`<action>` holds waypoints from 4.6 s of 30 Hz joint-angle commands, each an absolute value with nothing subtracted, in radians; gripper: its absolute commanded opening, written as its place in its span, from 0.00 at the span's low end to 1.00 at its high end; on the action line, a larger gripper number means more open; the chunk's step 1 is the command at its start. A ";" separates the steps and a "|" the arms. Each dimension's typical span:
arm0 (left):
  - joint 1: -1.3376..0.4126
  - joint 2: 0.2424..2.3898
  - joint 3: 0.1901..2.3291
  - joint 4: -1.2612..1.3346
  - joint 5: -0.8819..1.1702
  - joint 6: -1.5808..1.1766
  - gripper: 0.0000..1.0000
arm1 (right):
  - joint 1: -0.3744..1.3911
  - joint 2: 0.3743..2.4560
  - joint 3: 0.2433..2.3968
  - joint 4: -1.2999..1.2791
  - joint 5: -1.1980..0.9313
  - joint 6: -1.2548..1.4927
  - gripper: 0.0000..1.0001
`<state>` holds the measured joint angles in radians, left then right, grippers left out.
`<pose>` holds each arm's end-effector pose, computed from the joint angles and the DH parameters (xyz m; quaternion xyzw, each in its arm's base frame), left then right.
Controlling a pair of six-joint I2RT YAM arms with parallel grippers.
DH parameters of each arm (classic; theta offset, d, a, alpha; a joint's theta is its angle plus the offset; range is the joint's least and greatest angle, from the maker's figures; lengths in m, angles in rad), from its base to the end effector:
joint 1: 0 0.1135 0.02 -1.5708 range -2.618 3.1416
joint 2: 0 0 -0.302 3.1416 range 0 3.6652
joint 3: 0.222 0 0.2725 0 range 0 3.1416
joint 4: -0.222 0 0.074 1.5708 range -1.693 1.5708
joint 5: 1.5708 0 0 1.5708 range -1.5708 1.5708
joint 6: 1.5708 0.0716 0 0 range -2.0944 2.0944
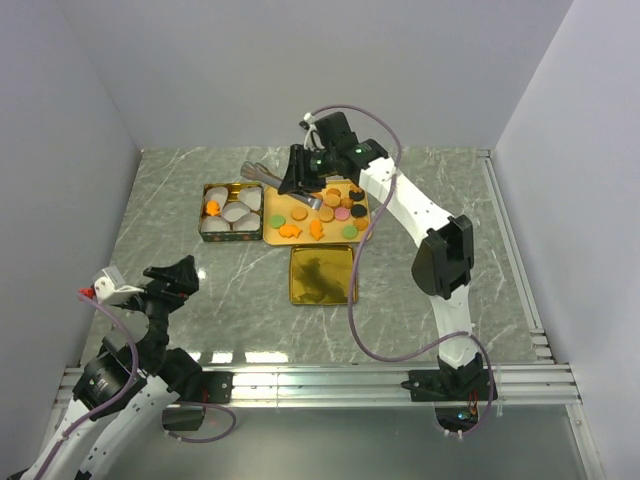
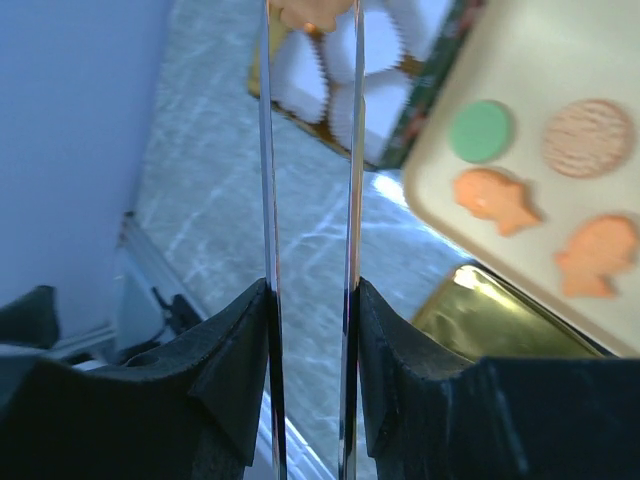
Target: Pack the cookies
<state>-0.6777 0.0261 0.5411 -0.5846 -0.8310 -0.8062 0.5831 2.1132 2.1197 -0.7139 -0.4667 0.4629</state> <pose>0.0658 0.0150 0.2960 -0.3177 0.6500 -0.2041 0.6595 0.4382 0.3276 0.3442 -0.1496 0.8762 0.3853 0.2478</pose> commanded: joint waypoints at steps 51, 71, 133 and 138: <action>-0.739 -0.021 0.560 -0.635 -0.900 -0.888 0.99 | 0.591 2.290 2.316 -0.620 -0.399 0.623 0.57; -0.750 -0.048 0.551 -0.606 -0.862 -0.867 0.98 | 0.588 1.935 2.010 -0.681 -0.240 0.574 0.55; -0.811 0.077 0.584 -0.684 -0.982 -0.916 0.99 | 0.718 1.957 1.798 -0.917 0.101 0.362 0.52; -0.811 0.069 0.584 -0.687 -0.988 -0.923 0.99 | 0.727 1.954 1.841 -0.942 0.092 0.360 0.53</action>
